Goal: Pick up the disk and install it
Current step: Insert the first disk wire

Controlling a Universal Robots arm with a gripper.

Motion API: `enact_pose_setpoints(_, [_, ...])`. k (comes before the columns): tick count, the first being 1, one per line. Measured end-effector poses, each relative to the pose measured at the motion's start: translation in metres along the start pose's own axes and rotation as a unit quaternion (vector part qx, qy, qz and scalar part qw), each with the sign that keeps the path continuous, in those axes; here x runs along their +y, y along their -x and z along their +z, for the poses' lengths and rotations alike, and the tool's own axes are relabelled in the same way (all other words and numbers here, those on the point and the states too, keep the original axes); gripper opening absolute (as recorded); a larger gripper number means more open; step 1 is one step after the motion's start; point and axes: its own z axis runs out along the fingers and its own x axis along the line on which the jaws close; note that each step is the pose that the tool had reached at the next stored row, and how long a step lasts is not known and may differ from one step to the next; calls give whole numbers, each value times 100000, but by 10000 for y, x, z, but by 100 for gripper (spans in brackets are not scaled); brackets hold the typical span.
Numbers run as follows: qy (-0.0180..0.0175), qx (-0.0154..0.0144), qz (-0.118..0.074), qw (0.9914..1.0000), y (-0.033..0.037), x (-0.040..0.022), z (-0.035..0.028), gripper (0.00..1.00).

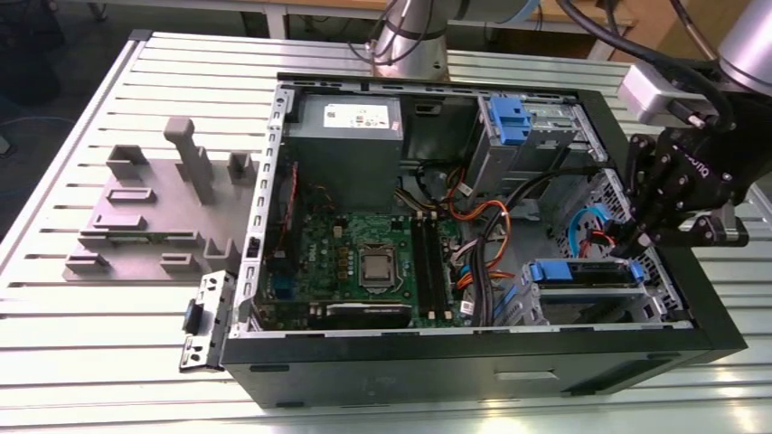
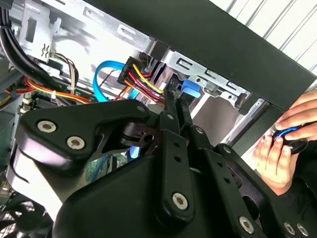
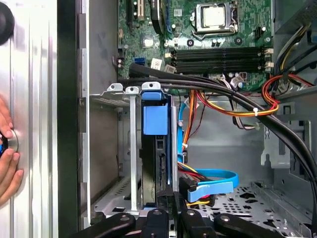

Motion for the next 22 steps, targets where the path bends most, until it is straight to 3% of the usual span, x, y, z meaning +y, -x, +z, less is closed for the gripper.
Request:
enact_pose_setpoints(8, [-2833,-134,129,99960,-3,85,3,16])
enact_pose_setpoints(11, [-3325,-351,158,99944,-10,122,8,16])
enact_pose_setpoints(16, [-3652,-659,201,99931,-51,137,21,16])
enact_pose_setpoints(19, [-4223,-1200,222,99903,-57,159,28,16])
enact_pose_setpoints(22, [-4857,-1374,178,99872,-61,188,32,16])
